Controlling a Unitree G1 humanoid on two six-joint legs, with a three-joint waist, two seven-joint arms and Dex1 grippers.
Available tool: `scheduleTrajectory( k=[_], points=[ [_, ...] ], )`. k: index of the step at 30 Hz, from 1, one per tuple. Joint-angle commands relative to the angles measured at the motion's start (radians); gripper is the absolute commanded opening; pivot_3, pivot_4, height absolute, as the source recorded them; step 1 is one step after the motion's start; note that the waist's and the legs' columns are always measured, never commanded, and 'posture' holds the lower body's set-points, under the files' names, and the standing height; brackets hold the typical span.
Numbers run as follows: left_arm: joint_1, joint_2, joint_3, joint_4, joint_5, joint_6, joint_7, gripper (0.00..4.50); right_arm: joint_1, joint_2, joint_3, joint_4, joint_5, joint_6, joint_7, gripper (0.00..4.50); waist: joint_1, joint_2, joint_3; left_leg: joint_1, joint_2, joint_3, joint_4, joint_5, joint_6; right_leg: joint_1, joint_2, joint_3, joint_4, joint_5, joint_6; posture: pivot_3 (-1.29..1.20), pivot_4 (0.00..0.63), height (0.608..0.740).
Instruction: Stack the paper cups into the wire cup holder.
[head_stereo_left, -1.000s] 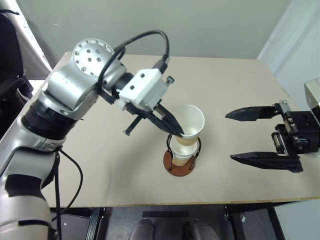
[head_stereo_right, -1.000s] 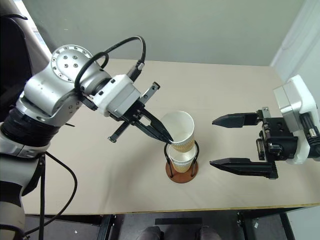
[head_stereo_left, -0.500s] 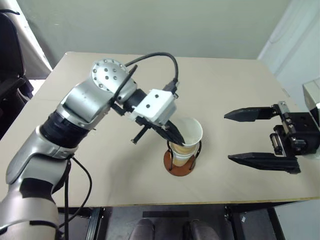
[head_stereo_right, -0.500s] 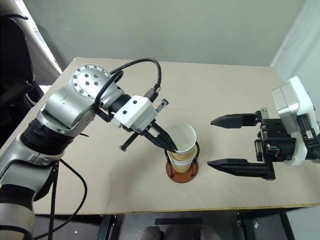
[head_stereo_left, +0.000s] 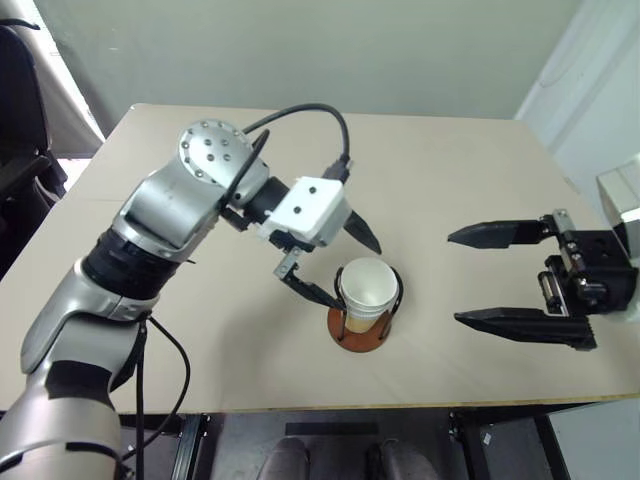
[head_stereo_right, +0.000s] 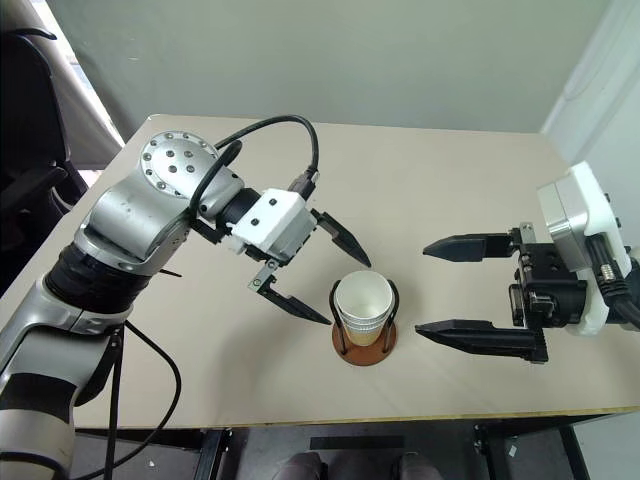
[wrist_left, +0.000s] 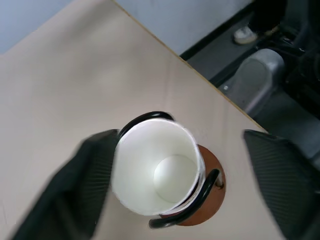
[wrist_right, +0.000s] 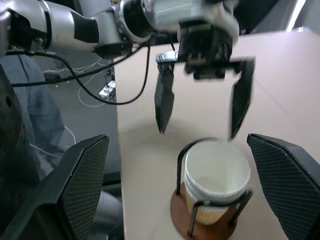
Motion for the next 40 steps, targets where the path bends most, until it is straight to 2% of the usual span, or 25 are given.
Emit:
scheduleTrajectory(
  k=[1, 4, 8, 12, 18, 27, 40],
  points=[
    [0.002, 0.027, 0.129, 0.039, -0.064, 0.127, 0.005, 4.49, 0.070, -0.028, -0.114, 0.023, -0.035, 0.012, 0.049, 4.50, 0.002, 0.000, 0.000, 0.000, 0.000, 0.000, 0.000, 0.000, 0.000, 0.000, 0.000, 0.000, 0.000, 0.000, 0.000, 0.00, 0.150, 0.740],
    [0.050, 0.153, 0.251, 0.089, -0.116, 0.246, -0.028, 4.49, 0.192, -0.004, -0.248, 0.047, -0.010, 0.061, 0.081, 4.50, -0.001, 0.000, 0.000, -0.001, 0.000, 0.000, -0.001, 0.000, 0.000, -0.001, 0.000, 0.000, 0.000, 0.000, 0.000, 0.00, 0.150, 0.740],
    [0.213, 0.354, 0.348, 0.054, -0.163, 0.342, -0.050, 4.49, 0.374, -0.001, -0.403, 0.018, -0.061, 0.115, 0.176, 4.50, -0.011, 0.001, -0.001, 0.003, 0.001, 0.006, -0.010, 0.000, 0.000, -0.003, 0.003, 0.008, -0.001, -0.001, -0.001, 0.00, 0.150, 0.740],
    [0.357, 0.441, 0.427, 0.013, -0.192, 0.378, -0.040, 4.49, 0.447, 0.002, -0.464, 0.063, -0.119, 0.101, 0.226, 4.50, -0.006, 0.000, -0.001, 0.006, 0.000, 0.006, -0.011, 0.000, 0.000, -0.002, 0.003, 0.012, -0.001, -0.002, -0.001, 0.00, 0.150, 0.740],
    [0.478, 0.432, 0.501, -0.039, -0.205, 0.422, 0.034, 4.49, 0.439, -0.010, -0.387, 0.160, -0.215, 0.023, 0.284, 4.50, -0.008, -0.001, -0.002, 0.010, -0.001, 0.006, -0.007, -0.002, 0.004, 0.001, 0.003, 0.013, 0.002, -0.002, -0.003, 0.00, 0.150, 0.740],
    [0.601, 0.429, 0.602, -0.081, -0.225, 0.459, 0.108, 4.49, 0.413, -0.020, -0.332, 0.221, -0.277, -0.011, 0.342, 4.50, -0.017, -0.001, -0.001, 0.010, 0.000, 0.008, -0.009, -0.002, 0.004, -0.001, 0.004, 0.013, 0.003, -0.003, -0.005, 0.00, 0.150, 0.740],
    [0.641, 0.444, 0.625, -0.122, -0.230, 0.480, 0.134, 4.49, 0.365, -0.012, -0.296, 0.237, -0.292, -0.011, 0.342, 4.50, -0.017, -0.001, -0.001, 0.010, -0.001, 0.008, -0.009, -0.002, 0.004, -0.001, 0.004, 0.013, 0.003, -0.004, -0.005, 0.00, 0.150, 0.740]
  ],
)
